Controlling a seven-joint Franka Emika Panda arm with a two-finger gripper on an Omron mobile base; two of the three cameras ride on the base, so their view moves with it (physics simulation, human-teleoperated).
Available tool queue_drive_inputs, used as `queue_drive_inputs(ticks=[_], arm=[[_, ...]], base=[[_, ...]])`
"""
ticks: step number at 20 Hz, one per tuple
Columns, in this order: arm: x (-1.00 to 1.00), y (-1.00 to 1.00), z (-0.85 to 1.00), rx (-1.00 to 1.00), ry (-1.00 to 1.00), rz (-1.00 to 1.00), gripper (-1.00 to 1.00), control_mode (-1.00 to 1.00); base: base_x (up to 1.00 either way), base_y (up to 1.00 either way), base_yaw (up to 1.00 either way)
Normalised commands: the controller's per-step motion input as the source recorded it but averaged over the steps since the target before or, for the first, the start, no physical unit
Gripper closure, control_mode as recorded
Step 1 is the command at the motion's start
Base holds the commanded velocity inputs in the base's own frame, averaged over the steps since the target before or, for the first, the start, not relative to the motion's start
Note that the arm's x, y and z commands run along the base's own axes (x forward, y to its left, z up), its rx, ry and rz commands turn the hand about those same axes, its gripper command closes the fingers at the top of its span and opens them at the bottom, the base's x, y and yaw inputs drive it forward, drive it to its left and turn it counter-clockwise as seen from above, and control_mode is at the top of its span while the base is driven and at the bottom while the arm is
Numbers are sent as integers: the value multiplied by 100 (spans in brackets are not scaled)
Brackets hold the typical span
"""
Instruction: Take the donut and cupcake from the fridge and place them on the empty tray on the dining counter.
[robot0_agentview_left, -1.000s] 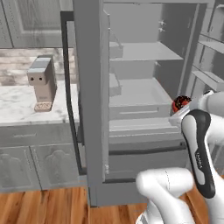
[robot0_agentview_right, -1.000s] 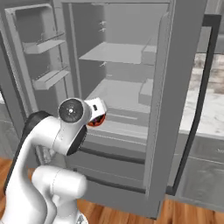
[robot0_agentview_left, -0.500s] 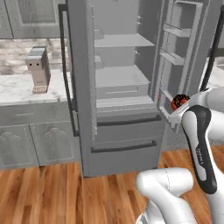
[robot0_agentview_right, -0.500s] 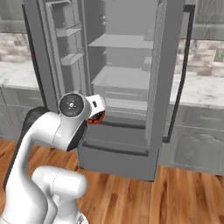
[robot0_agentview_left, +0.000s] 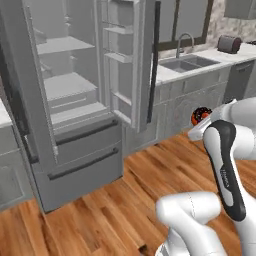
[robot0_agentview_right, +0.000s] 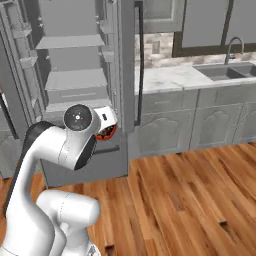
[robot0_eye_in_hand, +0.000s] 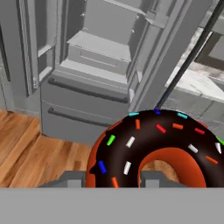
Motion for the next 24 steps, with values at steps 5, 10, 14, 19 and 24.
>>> queue_drive_inputs(ticks=[5,10,14,19,24], arm=[[0,0,0,0,0,0,100,100],[0,0,0,0,0,0,100,100],[0,0,0,0,0,0,100,100],[0,0,0,0,0,0,100,100],[0,0,0,0,0,0,100,100]], base=[[-99,58,-57],[-94,70,-46],[-97,70,-37],[-87,-3,-26],[-36,-72,-18]])
